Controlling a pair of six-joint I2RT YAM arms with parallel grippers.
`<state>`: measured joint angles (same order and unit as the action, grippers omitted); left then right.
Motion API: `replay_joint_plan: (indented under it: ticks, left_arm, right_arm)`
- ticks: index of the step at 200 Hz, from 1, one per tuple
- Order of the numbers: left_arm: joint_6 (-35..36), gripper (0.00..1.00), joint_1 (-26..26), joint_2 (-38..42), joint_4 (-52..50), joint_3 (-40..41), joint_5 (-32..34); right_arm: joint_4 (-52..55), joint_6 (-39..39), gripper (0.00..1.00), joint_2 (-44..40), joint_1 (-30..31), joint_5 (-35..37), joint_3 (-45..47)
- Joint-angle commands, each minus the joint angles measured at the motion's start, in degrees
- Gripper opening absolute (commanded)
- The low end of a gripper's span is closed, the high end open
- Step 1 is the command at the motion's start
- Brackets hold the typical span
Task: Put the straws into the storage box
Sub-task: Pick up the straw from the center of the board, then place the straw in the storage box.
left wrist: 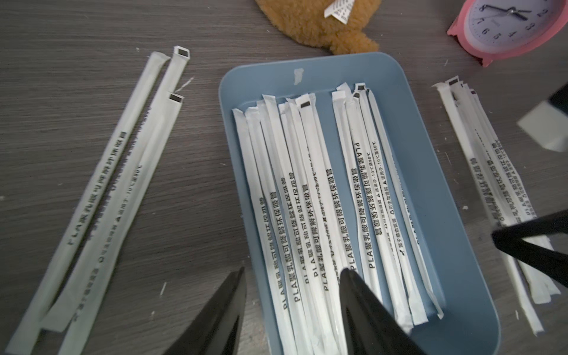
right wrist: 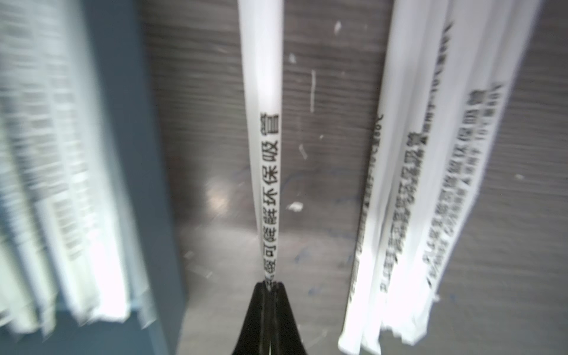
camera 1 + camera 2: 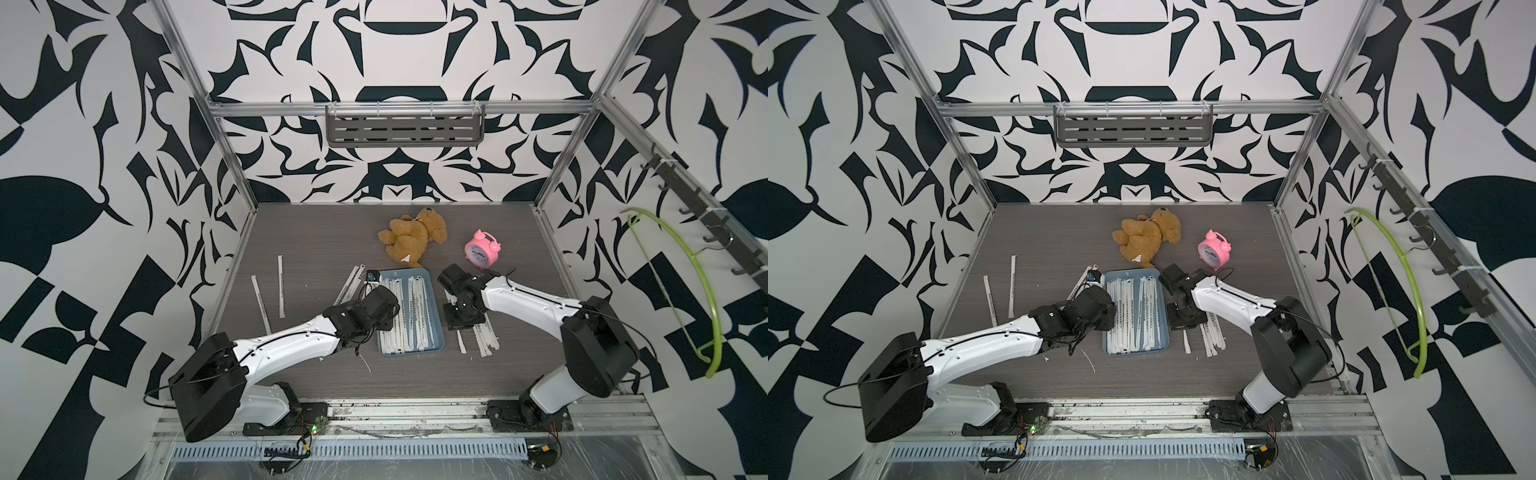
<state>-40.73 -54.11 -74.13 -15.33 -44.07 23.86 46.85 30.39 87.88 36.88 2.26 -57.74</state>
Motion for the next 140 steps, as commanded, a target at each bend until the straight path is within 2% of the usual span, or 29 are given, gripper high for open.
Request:
replay_joint_plan:
  ticks: [1,17,30,47,71,140]
  left_arm:
    - [-1.9,0.56,2.8,5.2,-3.6,1.3,0.6]
    - [-3.2,0.56,5.3,7.6,-5.3,2.3,-0.7]
    - [-3.4,0.56,7.4,9.1,-6.4,2.7,-2.3]
    - [-2.8,0.56,8.9,10.9,-7.1,3.5,-3.6]
    - [-2.5,0.55,9.8,12.4,-7.5,4.7,-4.5]
    - [-2.7,0.55,10.1,9.1,-5.5,5.7,-6.5]
  right_arm:
    - [6.7,7.6,0.01,-3.4,5.8,4.7,-8.4]
    - [6.4,11.5,0.01,0.3,11.5,6.4,-14.4]
    - [2.6,14.8,0.01,4.5,13.8,6.4,-16.4]
    - [-3.8,17.5,0.0,10.2,14.3,3.0,-17.6]
    - [-3.5,16.6,0.0,16.9,15.1,2.0,-22.7]
    - [-4.1,14.9,0.01,22.3,14.1,-1.3,-22.4]
